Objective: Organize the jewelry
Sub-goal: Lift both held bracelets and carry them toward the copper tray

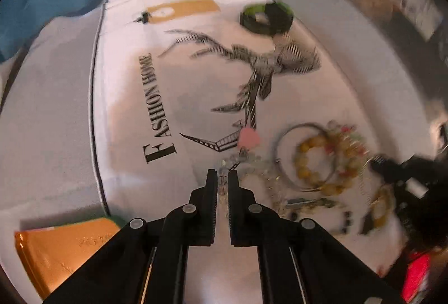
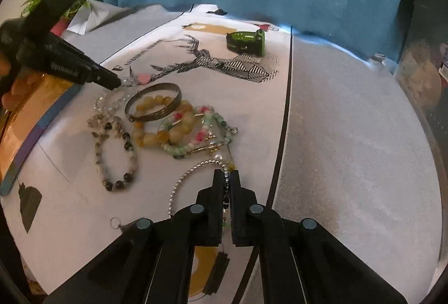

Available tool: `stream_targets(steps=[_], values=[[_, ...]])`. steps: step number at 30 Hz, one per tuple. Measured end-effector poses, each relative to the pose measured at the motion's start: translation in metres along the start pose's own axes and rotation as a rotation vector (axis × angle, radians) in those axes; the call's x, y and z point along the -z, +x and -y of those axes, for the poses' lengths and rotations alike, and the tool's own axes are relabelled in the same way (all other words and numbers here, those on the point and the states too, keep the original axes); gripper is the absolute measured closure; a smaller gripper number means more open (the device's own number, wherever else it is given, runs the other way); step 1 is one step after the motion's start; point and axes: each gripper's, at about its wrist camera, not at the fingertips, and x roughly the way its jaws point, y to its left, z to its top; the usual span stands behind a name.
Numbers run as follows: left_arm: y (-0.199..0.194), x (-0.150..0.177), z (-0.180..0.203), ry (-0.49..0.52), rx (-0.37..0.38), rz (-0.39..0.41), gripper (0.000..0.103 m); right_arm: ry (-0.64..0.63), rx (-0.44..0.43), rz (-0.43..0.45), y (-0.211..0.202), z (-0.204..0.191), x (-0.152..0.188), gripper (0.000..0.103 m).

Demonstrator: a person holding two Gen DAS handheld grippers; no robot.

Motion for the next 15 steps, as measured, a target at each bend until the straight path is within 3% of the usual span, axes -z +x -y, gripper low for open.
stream_targets(steps=[5, 15], values=[[-0.059, 0.015, 0.002, -0.013, 0.026, 0.114, 0.098, 0.139, -0.032, 0.056, -0.031, 0.017, 0.001, 0.099], [-0.155, 0.072, 0.012, -0.047, 0.023, 0.278, 0.098, 0.148, -0.020, 0.196, -0.127, -0.003, 0.003, 0.099]])
